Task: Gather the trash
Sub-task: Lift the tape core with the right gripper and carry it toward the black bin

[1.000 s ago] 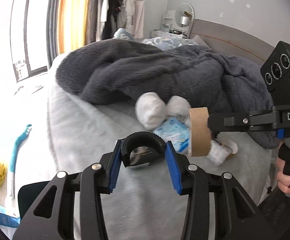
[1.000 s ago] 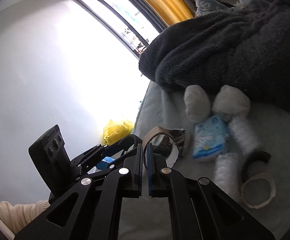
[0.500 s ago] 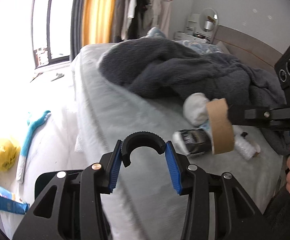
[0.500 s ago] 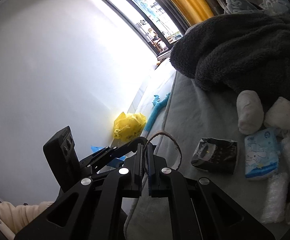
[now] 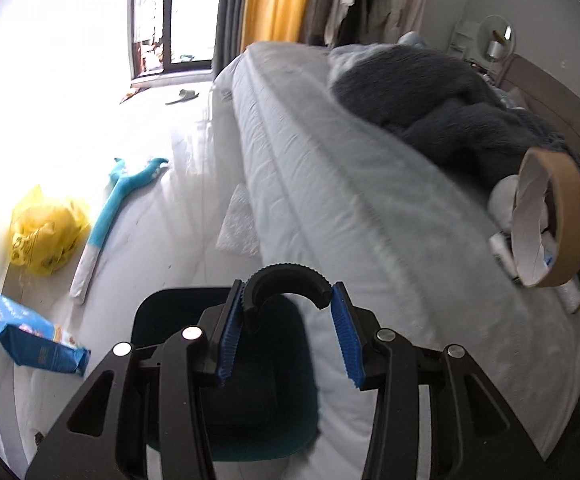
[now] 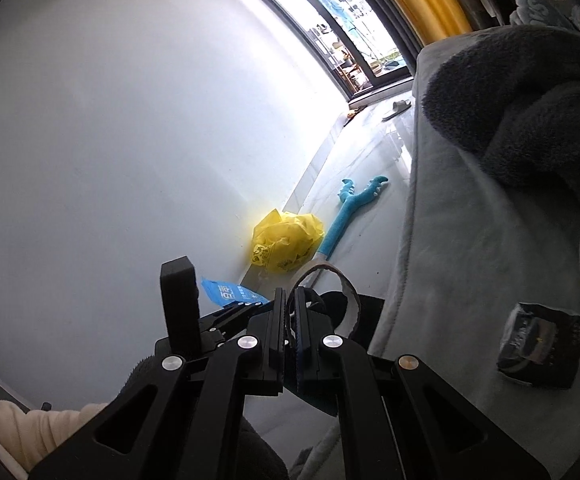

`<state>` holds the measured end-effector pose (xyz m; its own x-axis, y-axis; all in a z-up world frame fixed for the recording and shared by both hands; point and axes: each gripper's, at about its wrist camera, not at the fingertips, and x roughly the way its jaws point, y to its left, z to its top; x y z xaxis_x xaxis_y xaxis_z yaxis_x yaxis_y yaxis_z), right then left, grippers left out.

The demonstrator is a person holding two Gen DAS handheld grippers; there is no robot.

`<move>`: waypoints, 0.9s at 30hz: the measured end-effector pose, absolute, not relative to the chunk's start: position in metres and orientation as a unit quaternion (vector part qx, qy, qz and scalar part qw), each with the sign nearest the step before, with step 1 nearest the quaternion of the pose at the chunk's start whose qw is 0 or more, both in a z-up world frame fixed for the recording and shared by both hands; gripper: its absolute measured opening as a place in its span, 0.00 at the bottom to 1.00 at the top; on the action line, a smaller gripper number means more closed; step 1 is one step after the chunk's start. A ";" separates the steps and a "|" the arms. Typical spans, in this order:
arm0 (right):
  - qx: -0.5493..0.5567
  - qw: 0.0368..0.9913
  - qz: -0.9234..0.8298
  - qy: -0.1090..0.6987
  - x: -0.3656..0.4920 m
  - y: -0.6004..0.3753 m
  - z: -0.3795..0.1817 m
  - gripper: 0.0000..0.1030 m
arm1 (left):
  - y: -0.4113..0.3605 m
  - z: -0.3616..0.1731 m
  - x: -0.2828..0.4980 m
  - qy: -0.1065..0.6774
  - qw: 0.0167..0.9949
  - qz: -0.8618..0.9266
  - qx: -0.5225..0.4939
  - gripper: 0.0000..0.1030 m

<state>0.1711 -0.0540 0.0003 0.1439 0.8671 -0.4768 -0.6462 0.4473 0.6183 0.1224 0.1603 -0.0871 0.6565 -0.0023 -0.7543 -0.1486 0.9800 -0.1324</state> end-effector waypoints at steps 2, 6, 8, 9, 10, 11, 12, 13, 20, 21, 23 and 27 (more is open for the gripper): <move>0.130 0.739 0.515 0.414 0.168 -0.043 0.000 0.04 | 0.171 -0.096 0.121 0.429 0.897 0.044 -0.101 0.45; 0.125 0.733 0.524 0.416 0.165 -0.016 -0.001 0.04 | 0.198 -0.116 0.114 0.463 0.876 0.057 -0.126 0.46; 0.124 0.731 0.523 0.421 0.165 -0.005 -0.004 0.04 | 0.212 -0.127 0.111 0.481 0.863 0.059 -0.144 0.47; 0.124 0.730 0.522 0.424 0.166 0.000 -0.006 0.04 | 0.218 -0.132 0.110 0.489 0.857 0.055 -0.154 0.47; 0.123 0.729 0.521 0.427 0.166 0.007 -0.009 0.04 | 0.222 -0.137 0.108 0.498 0.850 0.052 -0.163 0.48; 0.121 0.729 0.519 0.428 0.167 0.012 -0.010 0.04 | 0.224 -0.142 0.110 0.504 0.846 0.052 -0.167 0.51; 0.119 0.730 0.518 0.431 0.166 0.018 -0.011 0.04 | 0.227 -0.148 0.109 0.513 0.841 0.053 -0.167 0.56; 0.117 0.729 0.517 0.432 0.166 0.022 -0.013 0.04 | 0.230 -0.152 0.107 0.519 0.837 0.056 -0.165 0.60; 0.103 0.733 0.501 0.449 0.167 0.046 -0.028 0.04 | 0.261 -0.153 0.093 0.522 0.828 0.079 -0.191 0.75; 0.102 0.733 0.500 0.450 0.168 0.046 -0.028 0.04 | 0.264 -0.150 0.090 0.518 0.829 0.082 -0.193 0.76; 0.099 0.734 0.495 0.454 0.168 0.050 -0.032 0.04 | 0.268 -0.142 0.088 0.508 0.834 0.085 -0.196 0.77; 0.091 0.737 0.487 0.459 0.169 0.056 -0.036 0.04 | 0.273 -0.123 0.082 0.485 0.848 0.088 -0.195 0.77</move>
